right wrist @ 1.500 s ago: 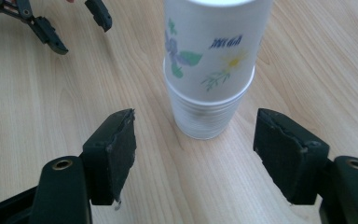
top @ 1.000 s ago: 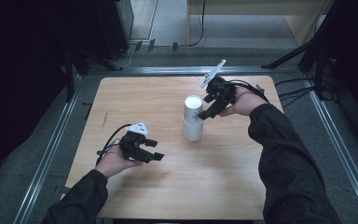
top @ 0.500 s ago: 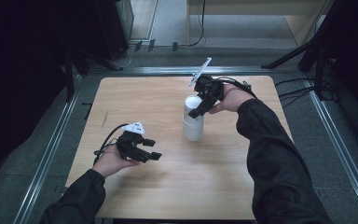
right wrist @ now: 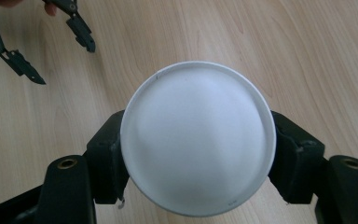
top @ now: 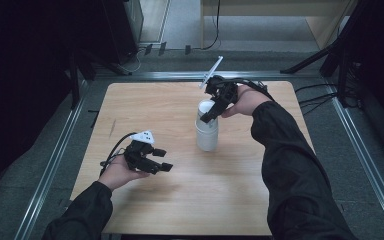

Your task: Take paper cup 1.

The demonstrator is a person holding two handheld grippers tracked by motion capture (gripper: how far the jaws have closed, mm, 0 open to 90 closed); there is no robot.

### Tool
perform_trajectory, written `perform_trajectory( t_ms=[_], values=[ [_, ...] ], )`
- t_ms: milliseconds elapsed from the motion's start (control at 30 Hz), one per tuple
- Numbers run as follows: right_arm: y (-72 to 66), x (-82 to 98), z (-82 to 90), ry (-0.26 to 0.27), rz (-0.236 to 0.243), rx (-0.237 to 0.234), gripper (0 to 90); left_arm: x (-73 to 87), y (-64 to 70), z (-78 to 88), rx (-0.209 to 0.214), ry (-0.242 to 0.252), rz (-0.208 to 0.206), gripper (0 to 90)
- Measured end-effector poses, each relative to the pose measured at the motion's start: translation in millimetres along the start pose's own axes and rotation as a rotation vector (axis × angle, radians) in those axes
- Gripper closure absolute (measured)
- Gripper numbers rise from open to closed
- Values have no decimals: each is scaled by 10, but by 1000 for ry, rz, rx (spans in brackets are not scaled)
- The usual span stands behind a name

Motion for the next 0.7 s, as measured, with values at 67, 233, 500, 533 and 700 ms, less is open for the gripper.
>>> perform_trajectory(
  t_ms=[67, 233, 500, 533, 700],
  values=[
    [-1, -8, 19, 2, -2, 0, 321, 0, 1, 2, 0, 1, 0, 318],
    [-13, -49, 154, 9, 1, 3, 321, 2, -4, 14, -2, 2, -1, 313],
    [-40, -125, 468, 34, 3, 17, 323, 5, -5, 23, -2, 7, 1, 311],
    [-46, -133, 514, 35, 4, 23, 323, 5, -5, 23, -2, 6, 2, 308],
    [-96, -148, 743, 52, 9, 31, 328, 4, 1, 34, -3, 16, 0, 298]
  ],
)
Point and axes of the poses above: each handheld gripper's, and its own axes: z roughly backward along the jaws, x roughly out of its underside, y roughly to its right, the point moved 1 cm from there along -z, roughly forward along the jaws, and after that the axes turned 8 degrees about x, right-handed, at the moved point
